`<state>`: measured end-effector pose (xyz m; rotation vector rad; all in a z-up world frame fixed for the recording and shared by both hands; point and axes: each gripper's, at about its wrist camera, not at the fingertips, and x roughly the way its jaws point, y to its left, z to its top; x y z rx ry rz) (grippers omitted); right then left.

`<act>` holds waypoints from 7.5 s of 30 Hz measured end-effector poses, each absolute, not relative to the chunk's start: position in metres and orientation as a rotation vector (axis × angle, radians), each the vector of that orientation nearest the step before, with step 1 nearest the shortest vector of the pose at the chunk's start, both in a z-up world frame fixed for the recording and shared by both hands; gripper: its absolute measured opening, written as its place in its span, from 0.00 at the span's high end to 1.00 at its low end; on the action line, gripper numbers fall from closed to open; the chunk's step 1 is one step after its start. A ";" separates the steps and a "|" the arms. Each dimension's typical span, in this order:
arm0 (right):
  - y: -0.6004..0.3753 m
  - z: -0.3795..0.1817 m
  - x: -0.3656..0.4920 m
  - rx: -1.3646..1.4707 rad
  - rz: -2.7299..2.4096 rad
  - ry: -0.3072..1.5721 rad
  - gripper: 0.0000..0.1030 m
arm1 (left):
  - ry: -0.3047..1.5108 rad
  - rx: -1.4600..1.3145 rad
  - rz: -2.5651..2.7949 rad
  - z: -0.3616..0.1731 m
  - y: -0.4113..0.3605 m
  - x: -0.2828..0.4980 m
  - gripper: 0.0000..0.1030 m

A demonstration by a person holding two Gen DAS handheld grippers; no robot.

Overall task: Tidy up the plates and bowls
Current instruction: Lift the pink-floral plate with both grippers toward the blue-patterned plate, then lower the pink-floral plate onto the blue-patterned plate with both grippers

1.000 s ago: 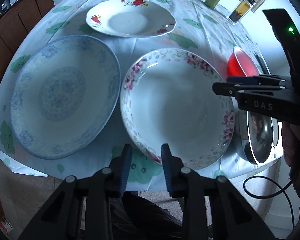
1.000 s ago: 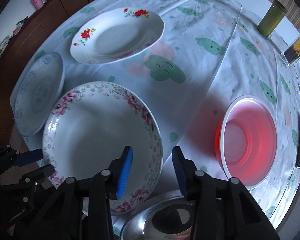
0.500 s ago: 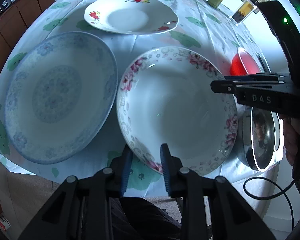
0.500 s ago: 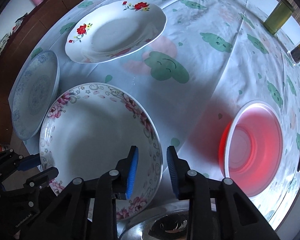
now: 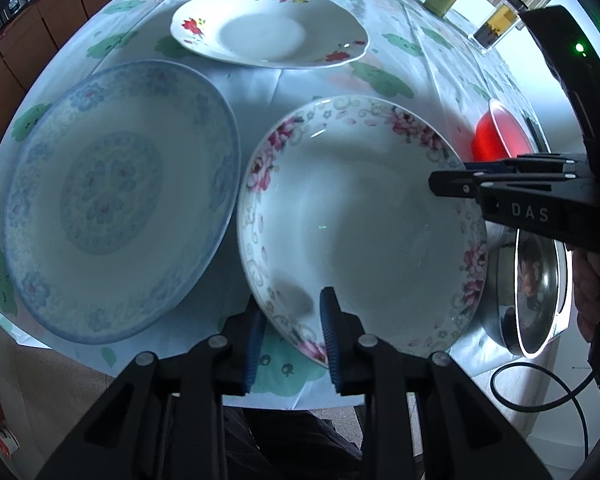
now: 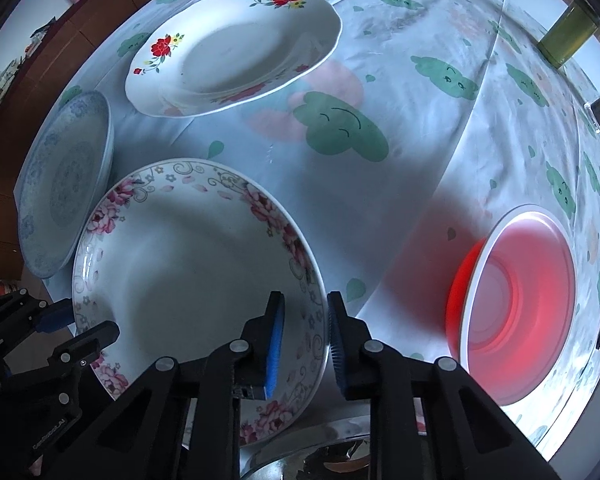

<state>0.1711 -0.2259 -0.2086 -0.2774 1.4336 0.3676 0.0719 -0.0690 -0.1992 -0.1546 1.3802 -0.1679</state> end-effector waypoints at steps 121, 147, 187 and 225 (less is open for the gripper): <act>-0.206 -0.148 0.165 -0.135 0.398 1.304 0.85 | 1.246 -0.078 -0.113 -0.135 -0.013 0.090 0.81; -0.134 -0.154 0.172 -0.162 0.435 1.319 0.85 | 1.256 -0.112 -0.058 -0.140 0.056 0.098 0.81; -0.112 -0.163 0.166 -0.162 0.481 1.337 0.85 | 1.262 -0.149 0.022 -0.146 0.084 0.105 0.81; -0.093 -0.177 0.157 -0.161 0.506 1.370 0.85 | 1.277 -0.159 0.037 -0.162 0.107 0.120 0.80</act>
